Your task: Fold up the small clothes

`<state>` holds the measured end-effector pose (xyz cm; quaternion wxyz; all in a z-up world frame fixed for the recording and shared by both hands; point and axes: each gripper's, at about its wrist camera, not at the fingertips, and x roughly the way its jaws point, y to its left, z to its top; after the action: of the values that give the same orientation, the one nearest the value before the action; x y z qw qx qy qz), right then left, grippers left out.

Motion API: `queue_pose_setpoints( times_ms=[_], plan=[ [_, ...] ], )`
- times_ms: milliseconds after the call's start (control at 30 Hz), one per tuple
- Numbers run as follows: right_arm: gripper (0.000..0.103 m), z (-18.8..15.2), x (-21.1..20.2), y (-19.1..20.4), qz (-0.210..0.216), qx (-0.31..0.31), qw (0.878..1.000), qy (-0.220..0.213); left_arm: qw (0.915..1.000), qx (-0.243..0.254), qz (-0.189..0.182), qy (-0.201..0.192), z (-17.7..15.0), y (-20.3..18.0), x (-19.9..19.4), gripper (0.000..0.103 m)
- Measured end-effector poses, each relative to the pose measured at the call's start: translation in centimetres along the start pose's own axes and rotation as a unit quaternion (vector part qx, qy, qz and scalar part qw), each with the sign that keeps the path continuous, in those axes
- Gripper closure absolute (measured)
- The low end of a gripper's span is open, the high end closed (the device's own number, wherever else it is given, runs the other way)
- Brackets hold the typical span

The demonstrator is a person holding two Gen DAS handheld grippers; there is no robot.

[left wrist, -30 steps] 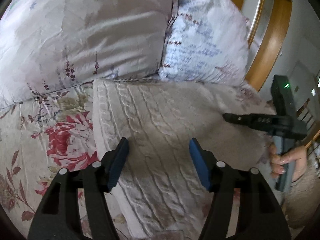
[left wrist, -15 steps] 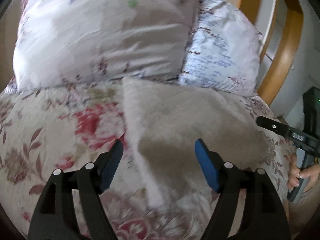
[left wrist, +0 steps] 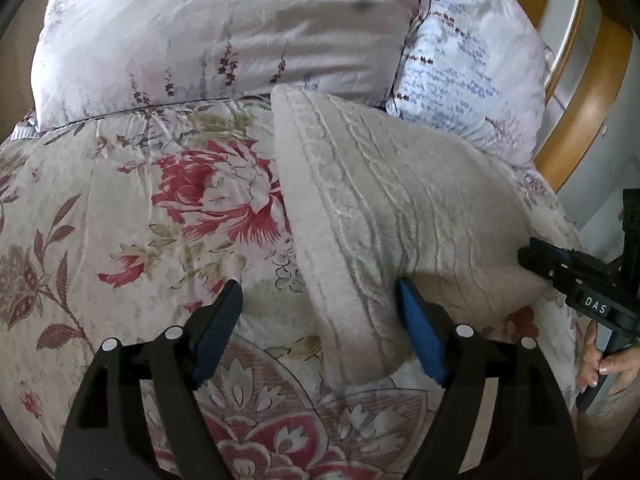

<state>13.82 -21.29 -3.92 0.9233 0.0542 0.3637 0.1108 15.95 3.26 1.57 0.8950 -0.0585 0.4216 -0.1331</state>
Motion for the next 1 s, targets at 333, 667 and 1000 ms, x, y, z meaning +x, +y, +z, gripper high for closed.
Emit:
queue_pose_setpoints(
  times_ms=[333,667,1000],
  plan=[
    [0.009,-2.7,-5.0,-0.4,-0.025,0.041,0.998,-0.046,0.9999,-0.001,-0.004,-0.012,-3.7,-1.5,-3.7,0.006],
    [0.001,-4.9,-3.7,2.1,-0.052,0.050,0.997,-0.010,0.9990,0.004,0.044,0.001,-5.2,-3.4,-3.5,0.002],
    [0.001,-5.6,-1.9,3.7,-0.082,0.035,0.996,0.024,0.9966,0.010,0.079,0.021,-5.2,-4.3,-2.2,0.002]
  ],
)
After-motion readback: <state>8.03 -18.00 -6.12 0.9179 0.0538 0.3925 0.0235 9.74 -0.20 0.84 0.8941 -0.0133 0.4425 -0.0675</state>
